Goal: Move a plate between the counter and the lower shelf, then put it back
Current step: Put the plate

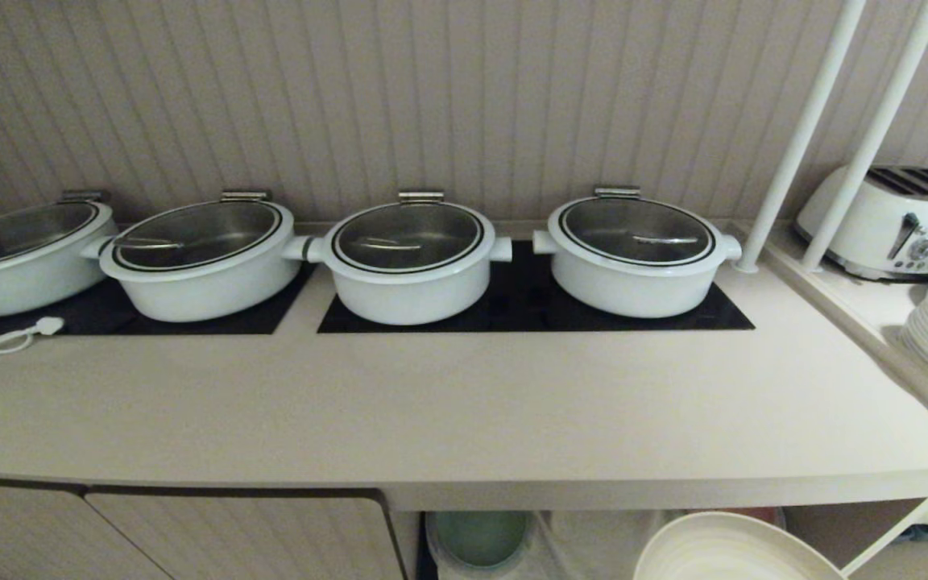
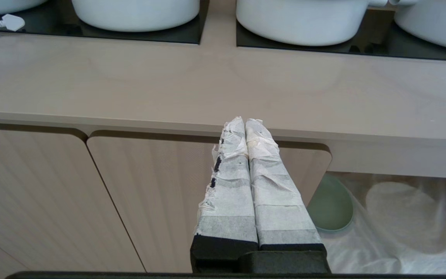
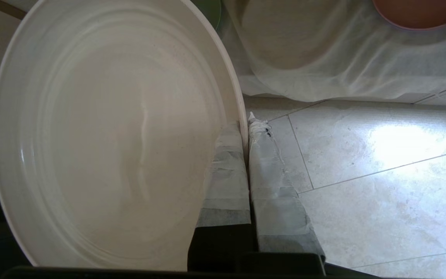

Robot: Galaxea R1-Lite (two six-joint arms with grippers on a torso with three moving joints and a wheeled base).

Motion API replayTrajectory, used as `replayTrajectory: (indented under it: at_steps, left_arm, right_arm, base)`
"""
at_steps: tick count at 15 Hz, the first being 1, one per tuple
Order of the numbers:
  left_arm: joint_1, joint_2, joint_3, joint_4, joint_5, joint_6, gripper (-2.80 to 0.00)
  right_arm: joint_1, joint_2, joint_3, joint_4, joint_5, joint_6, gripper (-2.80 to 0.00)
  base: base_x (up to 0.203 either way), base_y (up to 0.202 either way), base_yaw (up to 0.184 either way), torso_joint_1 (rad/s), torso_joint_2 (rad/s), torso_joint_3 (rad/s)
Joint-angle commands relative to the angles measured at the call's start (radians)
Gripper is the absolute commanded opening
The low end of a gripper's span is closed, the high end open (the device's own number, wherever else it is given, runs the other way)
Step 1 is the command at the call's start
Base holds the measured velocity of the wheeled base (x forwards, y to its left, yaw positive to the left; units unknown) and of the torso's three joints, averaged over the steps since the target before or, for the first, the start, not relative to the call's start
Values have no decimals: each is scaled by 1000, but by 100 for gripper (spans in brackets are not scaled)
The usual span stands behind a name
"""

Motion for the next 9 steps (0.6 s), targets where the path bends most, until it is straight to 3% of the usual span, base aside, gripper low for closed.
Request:
replayTrajectory:
  at_steps: [1,9]
  left_arm:
    - [0,0,0,-1,0,-1,-280]
    - [0,0,0,-1,0,-1,-280]
  right_arm:
    - [2,9,-4,-2,1,12,-280]
    - [0,18,-21,-4,0,22,-280]
  base:
    - [0,0,0,0,0,0]
    - [0,0,0,0,0,0]
